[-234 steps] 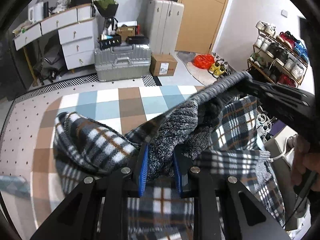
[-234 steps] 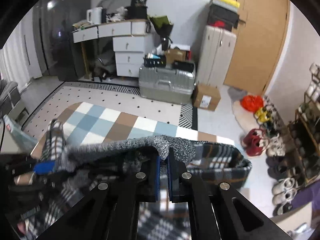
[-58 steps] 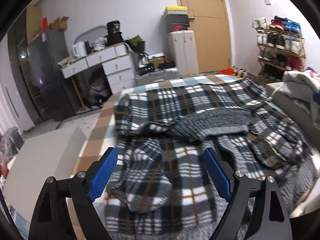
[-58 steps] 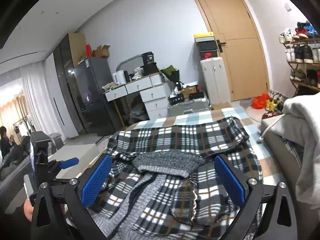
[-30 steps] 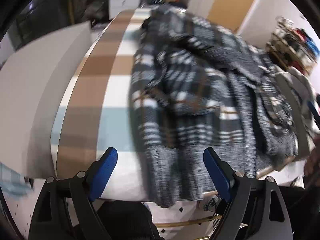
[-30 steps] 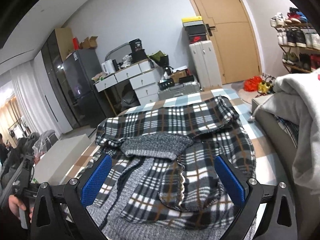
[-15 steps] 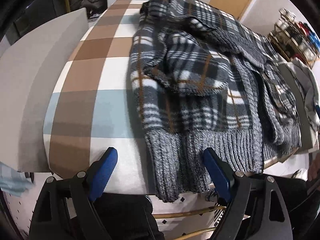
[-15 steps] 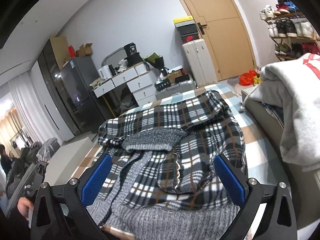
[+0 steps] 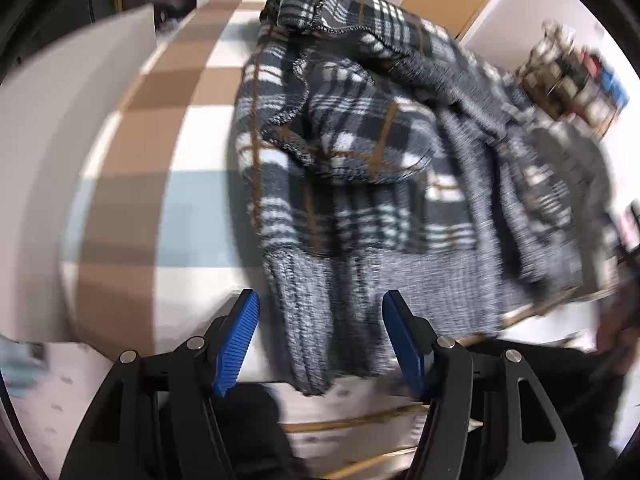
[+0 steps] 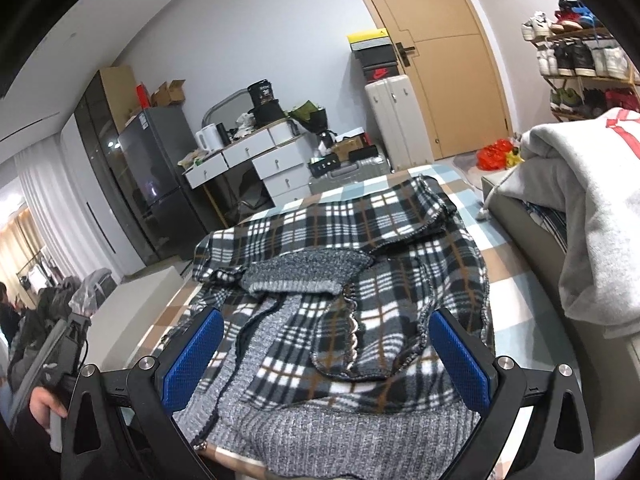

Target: Fold large clothes

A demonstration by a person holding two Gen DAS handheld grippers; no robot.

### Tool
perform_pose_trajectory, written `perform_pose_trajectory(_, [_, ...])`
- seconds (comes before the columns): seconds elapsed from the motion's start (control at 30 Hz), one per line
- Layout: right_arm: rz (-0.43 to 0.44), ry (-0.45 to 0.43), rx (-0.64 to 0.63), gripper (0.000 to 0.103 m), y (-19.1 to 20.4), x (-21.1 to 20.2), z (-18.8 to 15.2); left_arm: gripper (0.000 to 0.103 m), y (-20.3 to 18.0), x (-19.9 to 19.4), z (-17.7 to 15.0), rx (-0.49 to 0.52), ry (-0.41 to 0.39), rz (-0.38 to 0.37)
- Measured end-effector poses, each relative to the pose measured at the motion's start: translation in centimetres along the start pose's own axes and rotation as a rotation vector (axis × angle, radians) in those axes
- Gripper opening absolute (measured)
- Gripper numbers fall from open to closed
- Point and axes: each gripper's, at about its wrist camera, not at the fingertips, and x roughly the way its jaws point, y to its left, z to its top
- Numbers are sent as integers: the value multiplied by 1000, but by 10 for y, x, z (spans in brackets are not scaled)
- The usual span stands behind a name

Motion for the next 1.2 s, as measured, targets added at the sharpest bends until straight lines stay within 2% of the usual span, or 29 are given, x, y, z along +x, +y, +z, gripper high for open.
perform_pose_trajectory(0.07, [0,2,4,103,-1,0,0,59,10,-2,3,-55,10,-128])
perform_pose_trajectory(0.17, [6,0,17,103,-3,0,0,59,23,-2,5,-122,25,-213])
perform_pose_trajectory(0.2, [7,0,21,103,-4,0,0,59,26,0,6,-139,33,-222])
perform_pose_trajectory(0.27, [7,0,27,103,-5,-1,0,55,32,-1,7,-173,17,-183])
perform_pose_trajectory(0.33, [9,-4,28,103,-5,-2,0,41,34,-4,7,-185,-13,-148])
perform_pose_trajectory(0.37, [10,-8,28,103,-5,-3,1,39,34,-5,6,-180,-18,-140])
perform_pose_trajectory(0.47, [12,-10,28,103,-5,-3,1,25,27,-5,3,-125,-15,-103])
perform_pose_trajectory(0.5, [11,-8,27,103,-5,-3,1,16,26,-4,2,-107,-8,-89])
perform_pose_trajectory(0.53, [10,-5,25,103,-5,-3,0,15,22,-1,2,-84,7,-77])
perform_pose_trajectory(0.6, [9,-2,20,103,-4,-4,1,12,19,4,4,-74,47,-164])
perform_pose_trajectory(0.63, [10,-3,17,103,-3,-4,1,6,19,5,5,-81,57,-178])
perform_pose_trajectory(0.7, [9,-6,15,103,-3,-5,1,4,24,5,9,-107,47,-239])
perform_pose_trajectory(0.77, [10,-9,17,103,-3,-5,1,3,24,-1,10,-101,14,-306])
perform_pose_trajectory(0.87, [8,-9,22,103,-4,-5,1,3,25,-7,10,-108,-22,-350])
perform_pose_trajectory(0.93, [9,-5,27,103,-4,-4,2,3,30,-9,9,-120,-34,-328])
perform_pose_trajectory(1.07, [8,-2,28,103,-4,-4,1,4,32,3,7,-146,44,-288])
perform_pose_trajectory(1.1, [7,-1,27,103,-4,-4,1,5,30,5,7,-144,52,-283])
perform_pose_trajectory(1.17, [7,1,24,103,-3,-4,1,18,27,8,7,-150,69,-255])
perform_pose_trajectory(1.2, [6,2,22,103,-3,-3,1,30,26,10,7,-160,79,-251])
